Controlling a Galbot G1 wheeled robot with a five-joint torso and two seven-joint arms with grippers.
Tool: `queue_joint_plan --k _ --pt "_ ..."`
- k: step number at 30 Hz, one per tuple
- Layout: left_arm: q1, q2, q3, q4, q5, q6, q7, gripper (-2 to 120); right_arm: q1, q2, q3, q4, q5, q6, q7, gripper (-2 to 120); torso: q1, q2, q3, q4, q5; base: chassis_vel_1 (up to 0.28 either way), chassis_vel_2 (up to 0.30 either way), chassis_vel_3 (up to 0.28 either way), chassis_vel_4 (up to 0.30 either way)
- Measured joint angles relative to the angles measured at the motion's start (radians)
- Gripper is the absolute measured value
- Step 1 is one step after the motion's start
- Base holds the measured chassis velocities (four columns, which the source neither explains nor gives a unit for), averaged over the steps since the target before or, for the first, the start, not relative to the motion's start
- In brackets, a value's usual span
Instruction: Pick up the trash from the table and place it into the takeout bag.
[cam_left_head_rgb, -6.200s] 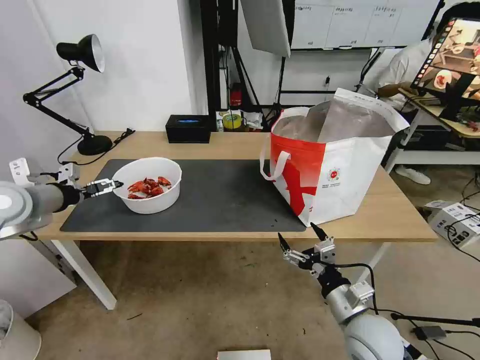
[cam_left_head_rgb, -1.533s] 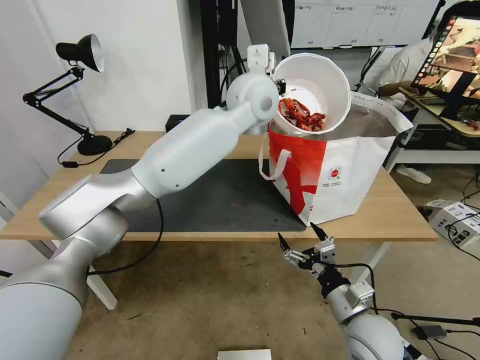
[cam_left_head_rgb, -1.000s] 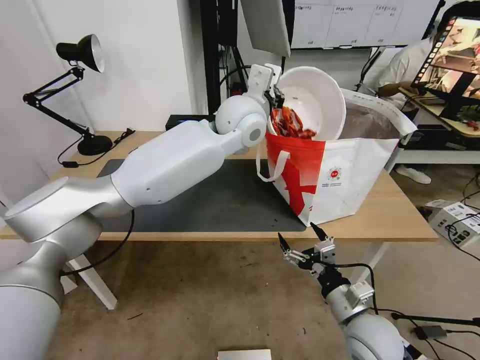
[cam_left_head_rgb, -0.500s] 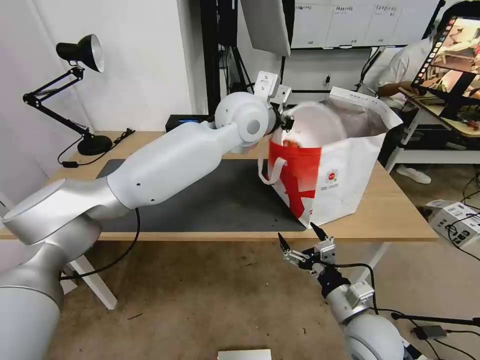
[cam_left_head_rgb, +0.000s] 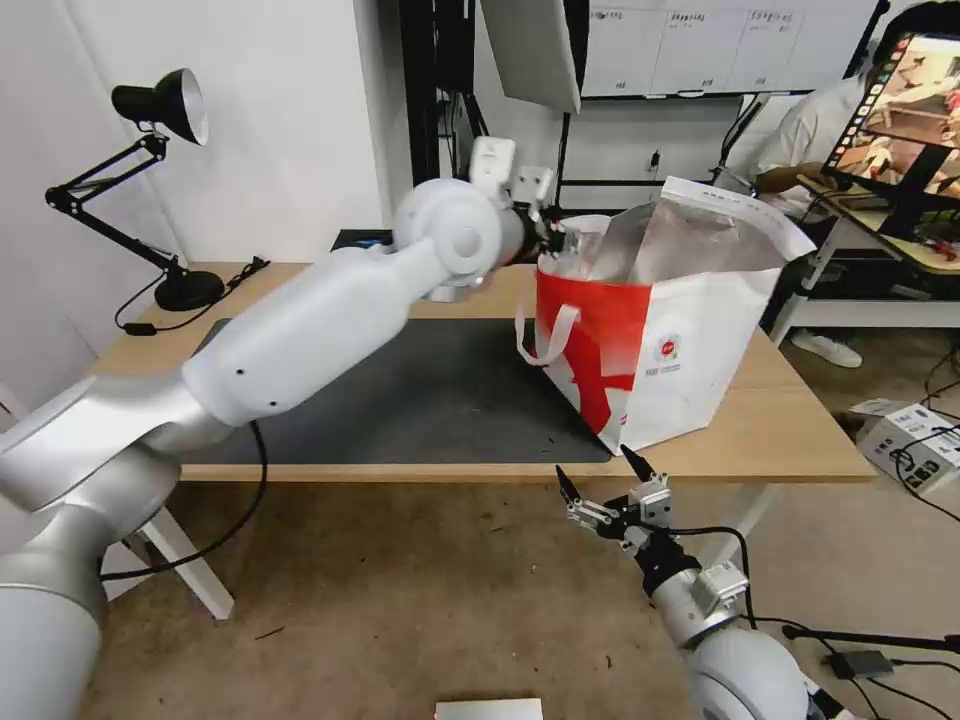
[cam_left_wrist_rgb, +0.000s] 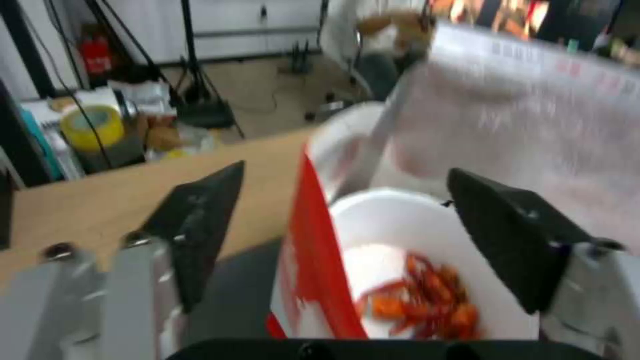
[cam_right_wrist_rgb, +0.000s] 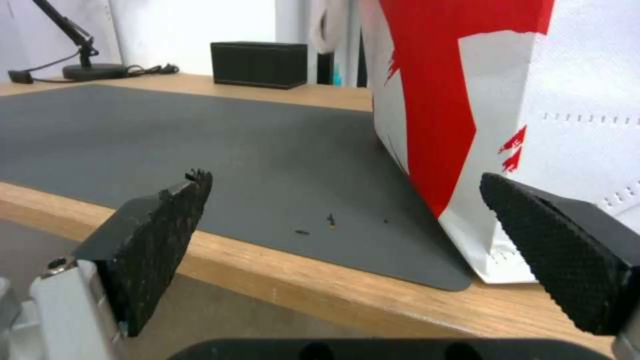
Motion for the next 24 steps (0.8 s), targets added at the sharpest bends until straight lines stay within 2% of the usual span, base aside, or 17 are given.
queue_joint_plan --k 3,4,6,8,11,15,19,20,23,24 --pt "0.030 0.059 -0.041 -0.043 0.013 -0.055 0.018 103 0.000 0.000 0.000 0.000 0.000 0.000 0.000 100 0.000 0.000 0.000 -0.0001 0.0000 0.000 0.000 0.000 0.000" --pt "0.030 0.059 -0.041 -0.043 0.013 -0.055 0.018 103 0.000 0.000 0.000 0.000 0.000 0.000 0.000 100 0.000 0.000 0.000 -0.0001 0.0000 0.000 0.000 0.000 0.000" --pt "0.076 0.112 -0.071 -0.088 0.033 -0.120 0.046 109 0.000 0.000 0.000 0.000 0.000 0.000 0.000 100 0.000 0.000 0.000 0.0000 -0.0001 0.000 0.000 0.000 0.000" --pt "0.092 0.127 -0.080 -0.100 0.043 -0.134 0.055 110 0.000 0.000 0.000 0.000 0.000 0.000 0.000 100 0.000 0.000 0.000 0.0000 -0.0001 0.000 0.000 0.000 0.000" --pt "0.179 0.198 -0.119 -0.147 0.103 -0.187 0.106 113 0.000 0.000 0.000 0.000 0.000 0.000 0.000 100 0.000 0.000 0.000 -0.0001 -0.0002 0.000 0.000 0.000 0.000" --pt "0.254 0.249 -0.156 -0.175 0.139 -0.229 0.151 115 0.000 0.000 0.000 0.000 0.000 0.000 0.000 100 0.000 0.000 0.000 -0.0001 -0.0002 0.000 0.000 0.000 0.000" --pt "0.402 0.337 -0.261 -0.216 0.219 -0.289 0.258 113 0.000 0.000 0.000 0.000 0.000 0.000 0.000 100 0.000 0.000 0.000 0.0001 -0.0002 0.000 0.000 0.000 0.000" --pt "0.402 0.337 -0.261 -0.216 0.219 -0.289 0.258 113 0.000 0.000 0.000 0.000 0.000 0.000 0.000 100 0.000 0.000 0.000 0.0001 -0.0002 0.000 0.000 0.000 0.000" --pt "0.554 0.403 -0.388 -0.255 0.286 -0.312 0.369 108 0.000 0.000 0.000 0.000 0.000 0.000 0.000 100 0.000 0.000 0.000 -0.0002 0.0001 0.000 0.000 0.000 0.000" --pt "0.554 0.403 -0.388 -0.255 0.286 -0.312 0.369 108 0.000 0.000 0.000 0.000 0.000 0.000 0.000 100 0.000 0.000 0.000 -0.0002 0.0001 0.000 0.000 0.000 0.000"
